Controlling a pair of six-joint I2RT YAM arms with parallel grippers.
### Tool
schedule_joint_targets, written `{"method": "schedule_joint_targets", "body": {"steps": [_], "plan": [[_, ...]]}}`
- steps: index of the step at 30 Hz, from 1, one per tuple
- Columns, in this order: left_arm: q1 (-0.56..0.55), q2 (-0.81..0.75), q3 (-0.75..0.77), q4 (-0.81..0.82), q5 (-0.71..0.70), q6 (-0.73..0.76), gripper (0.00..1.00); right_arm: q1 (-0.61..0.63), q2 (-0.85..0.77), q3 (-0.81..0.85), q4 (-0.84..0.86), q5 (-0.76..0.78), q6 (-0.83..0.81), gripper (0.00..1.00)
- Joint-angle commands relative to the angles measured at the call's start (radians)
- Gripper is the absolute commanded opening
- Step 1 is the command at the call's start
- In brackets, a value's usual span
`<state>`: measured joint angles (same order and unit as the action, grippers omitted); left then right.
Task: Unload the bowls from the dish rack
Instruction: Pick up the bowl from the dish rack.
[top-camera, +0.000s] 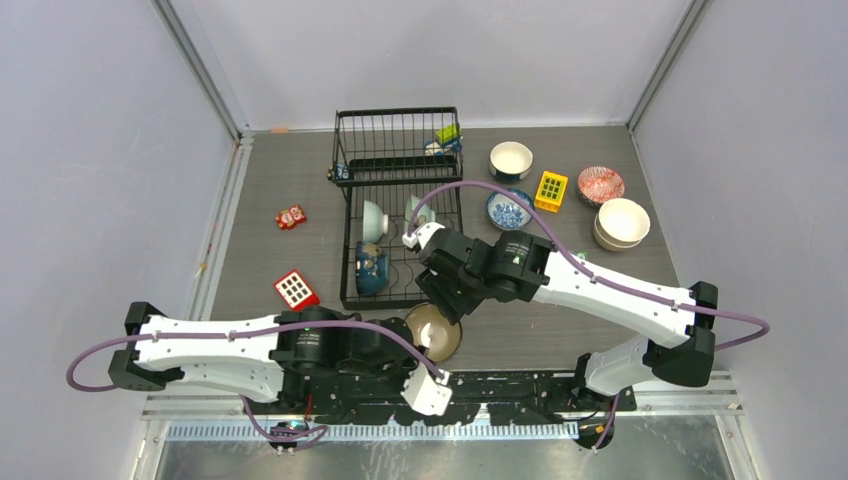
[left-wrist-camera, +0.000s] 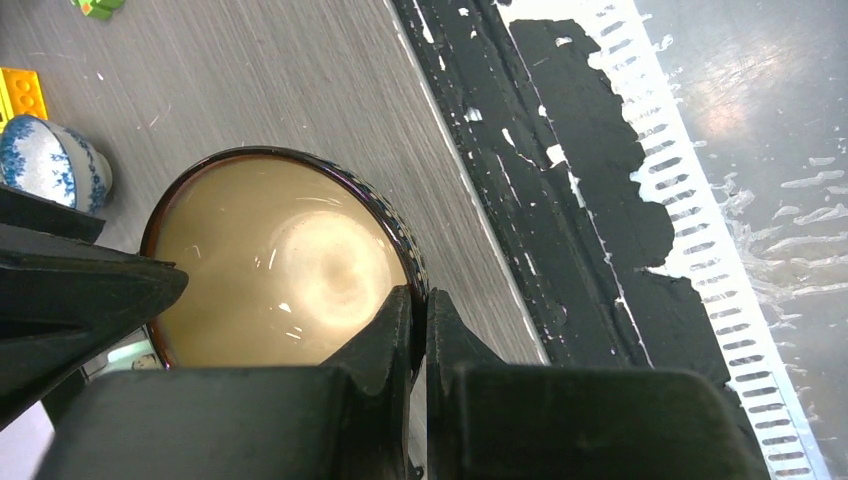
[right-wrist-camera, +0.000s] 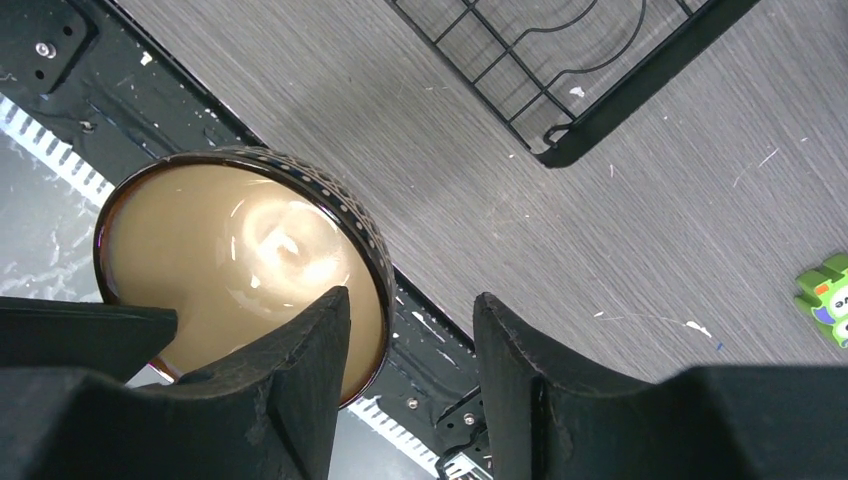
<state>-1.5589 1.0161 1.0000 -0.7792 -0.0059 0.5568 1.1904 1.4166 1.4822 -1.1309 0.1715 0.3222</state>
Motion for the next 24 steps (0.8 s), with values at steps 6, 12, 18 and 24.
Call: {"method": "schedule_joint_targets", "body": {"steps": [6,12,18,24], "plan": [[-0.006,-0.045,0.008,0.09,-0.027,0.005,0.0,0.013,0.002,-0.035,0.036,-0.045,0.024,0.43],[-0.006,-0.05,0.003,0.091,-0.029,0.001,0.0,0.016,0.004,-0.044,0.036,-0.055,0.026,0.34],[-0.006,-0.055,-0.019,0.111,-0.054,-0.008,0.0,0.018,0.01,-0.044,0.039,-0.07,0.028,0.14],[-0.006,-0.069,-0.043,0.162,-0.14,-0.085,0.19,0.018,-0.009,-0.044,0.049,-0.03,0.05,0.01]]}}
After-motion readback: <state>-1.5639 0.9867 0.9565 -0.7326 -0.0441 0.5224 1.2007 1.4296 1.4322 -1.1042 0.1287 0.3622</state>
